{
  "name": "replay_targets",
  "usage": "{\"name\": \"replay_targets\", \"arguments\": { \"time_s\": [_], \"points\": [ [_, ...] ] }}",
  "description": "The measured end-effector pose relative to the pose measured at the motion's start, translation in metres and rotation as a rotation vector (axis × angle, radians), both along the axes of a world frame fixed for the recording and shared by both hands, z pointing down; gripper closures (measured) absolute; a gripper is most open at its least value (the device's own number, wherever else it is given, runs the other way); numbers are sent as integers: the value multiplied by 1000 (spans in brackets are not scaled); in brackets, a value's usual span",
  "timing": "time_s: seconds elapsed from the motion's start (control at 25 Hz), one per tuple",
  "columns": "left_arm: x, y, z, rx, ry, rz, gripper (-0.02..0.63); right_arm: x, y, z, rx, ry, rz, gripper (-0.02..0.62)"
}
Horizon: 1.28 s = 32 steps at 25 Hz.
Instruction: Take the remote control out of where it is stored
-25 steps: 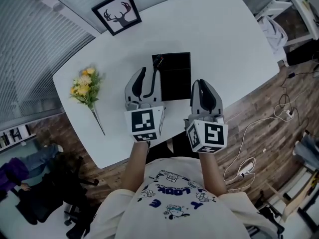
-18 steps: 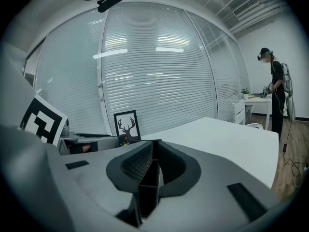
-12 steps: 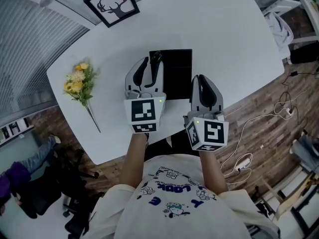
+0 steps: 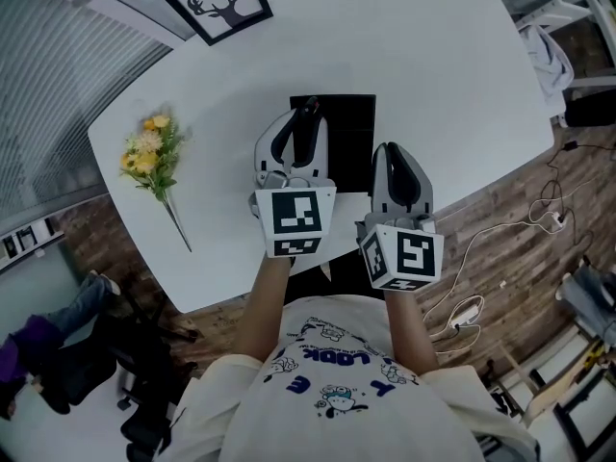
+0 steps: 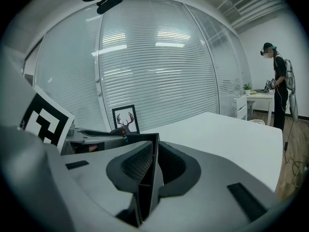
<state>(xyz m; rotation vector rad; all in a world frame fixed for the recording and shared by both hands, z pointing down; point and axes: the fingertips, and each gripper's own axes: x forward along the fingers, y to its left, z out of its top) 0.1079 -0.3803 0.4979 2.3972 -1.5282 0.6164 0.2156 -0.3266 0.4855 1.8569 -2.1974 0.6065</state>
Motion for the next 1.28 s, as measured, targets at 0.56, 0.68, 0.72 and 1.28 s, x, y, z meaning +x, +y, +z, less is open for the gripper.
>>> {"name": "replay_targets", "arguments": {
  "time_s": [0.56, 0.68, 0.72, 1.28],
  "points": [
    [12, -9, 14, -32, -76, 40, 522, -1, -2, 6, -11, -3, -1, 545],
    [13, -10, 13, -43, -41, 48, 532, -1, -2, 6, -13, -3, -3, 545],
    [13, -10, 13, -46, -32, 47, 534, -2, -2, 6, -11, -3, -3, 545],
    [-11, 4, -47, 37, 85, 0, 537, -16, 6, -17, 34, -11, -3, 545]
  ]
}}
